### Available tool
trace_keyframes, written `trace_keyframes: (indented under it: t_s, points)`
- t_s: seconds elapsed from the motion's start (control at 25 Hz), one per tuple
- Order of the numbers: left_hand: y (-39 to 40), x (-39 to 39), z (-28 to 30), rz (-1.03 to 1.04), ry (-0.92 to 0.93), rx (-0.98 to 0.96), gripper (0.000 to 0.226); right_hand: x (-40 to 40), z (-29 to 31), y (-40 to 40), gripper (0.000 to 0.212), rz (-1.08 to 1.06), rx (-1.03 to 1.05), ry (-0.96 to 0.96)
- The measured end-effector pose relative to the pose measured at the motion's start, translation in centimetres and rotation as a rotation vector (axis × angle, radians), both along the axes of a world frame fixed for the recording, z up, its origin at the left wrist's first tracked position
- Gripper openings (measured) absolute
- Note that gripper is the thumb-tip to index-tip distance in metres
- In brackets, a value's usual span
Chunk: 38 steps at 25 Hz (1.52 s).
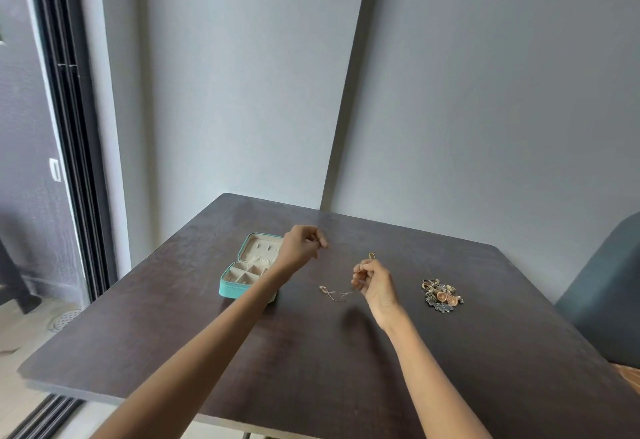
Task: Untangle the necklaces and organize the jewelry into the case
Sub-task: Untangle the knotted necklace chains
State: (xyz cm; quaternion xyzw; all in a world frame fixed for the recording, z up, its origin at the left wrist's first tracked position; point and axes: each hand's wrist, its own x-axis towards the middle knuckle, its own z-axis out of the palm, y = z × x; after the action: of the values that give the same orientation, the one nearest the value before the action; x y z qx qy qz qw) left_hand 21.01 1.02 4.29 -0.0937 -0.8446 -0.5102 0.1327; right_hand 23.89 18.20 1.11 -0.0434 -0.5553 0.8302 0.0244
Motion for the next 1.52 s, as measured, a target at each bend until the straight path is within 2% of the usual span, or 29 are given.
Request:
trace_keyframes:
  t_s: [0.12, 0.28, 0.36, 0.6, 0.84, 1.0, 1.12, 1.28, 1.52]
  points:
    - [0.0, -0.1, -0.6, -0.105, -0.06, 0.059, 0.033, 0.2, 0.0, 0.2, 0.024, 0.026, 0.021, 0.003]
    - [1.2, -0.1, -1.5, -0.3, -0.17, 0.045, 0.009, 0.0, 0.2, 0.2, 0.026, -0.003, 0.095, 0.028]
    - [1.9, -0.1, -2.1, -0.351, -0.199, 0.02, 0.007, -0.2, 0.4, 0.2, 0.026, -0.008, 0.129, 0.042]
    - [3.0, 0.4, -2.5, -0.296, -0.137, -0.024, 0.009, -0.1, 0.6, 0.2, 0.02, 0.035, 0.186, 0.089]
    - [3.1, 0.5, -2.1, -0.263, -0.08, 0.035, 0.009, -0.1, 0.5, 0.3, 0.02, 0.028, 0.256, 0.068]
    - [3.0, 0.6, -2.0, -0.327, -0.111, 0.07, 0.009, 0.2, 1.1, -0.1, 0.027, 0.024, 0.133, 0.022]
    - [2.9, 0.7, -2.0, -0.414, -0.142, 0.122, 0.005, 0.5, 1.1, -0.6, 0.025, 0.055, 0.019, -0.013]
    - [2.5, 0.8, -2.5, -0.346, -0.117, 0.208, 0.015, 0.3, 0.7, -0.5, 0.021, 0.118, -0.143, -0.035]
    - [2.6, 0.9, -2.4, -0.297, -0.158, 0.301, 0.018, 0.3, 0.4, -0.2, 0.025, 0.111, -0.188, -0.015]
